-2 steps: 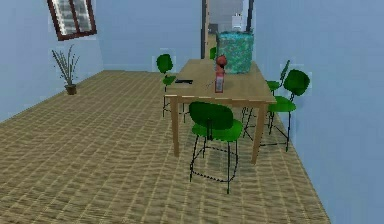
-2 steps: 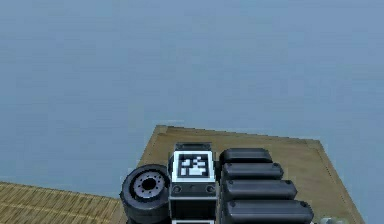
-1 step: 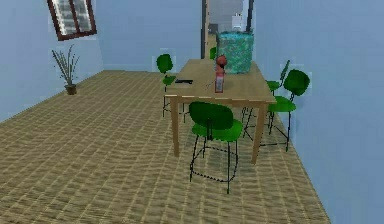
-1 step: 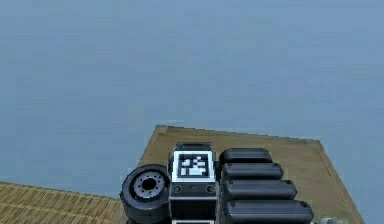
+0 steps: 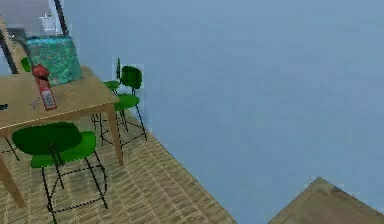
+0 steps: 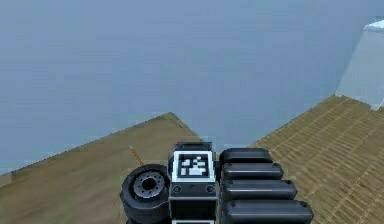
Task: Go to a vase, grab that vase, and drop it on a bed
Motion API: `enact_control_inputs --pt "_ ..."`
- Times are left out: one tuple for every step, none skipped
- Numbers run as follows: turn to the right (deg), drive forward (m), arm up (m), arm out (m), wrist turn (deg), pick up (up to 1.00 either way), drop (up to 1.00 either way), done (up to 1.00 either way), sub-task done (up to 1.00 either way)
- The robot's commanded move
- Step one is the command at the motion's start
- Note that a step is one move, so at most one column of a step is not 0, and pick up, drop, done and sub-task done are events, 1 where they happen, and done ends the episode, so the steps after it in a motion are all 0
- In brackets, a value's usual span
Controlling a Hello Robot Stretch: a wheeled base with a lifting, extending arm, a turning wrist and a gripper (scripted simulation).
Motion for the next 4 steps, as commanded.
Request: enact_control_inputs --pt "-45.0 0.00 0.00 0.00 0.0 0.00 0.00 0.00 0.00" --pt "45.0 0.00 0.00 0.00 0.0 0.00 0.00 0.00 0.00" --pt "45.0 0.00 0.00 0.00 0.0 0.00 0.00 0.00 0.00" --pt "21.0 0.00 0.00 0.00 0.0 0.00 0.00 0.00 0.00"
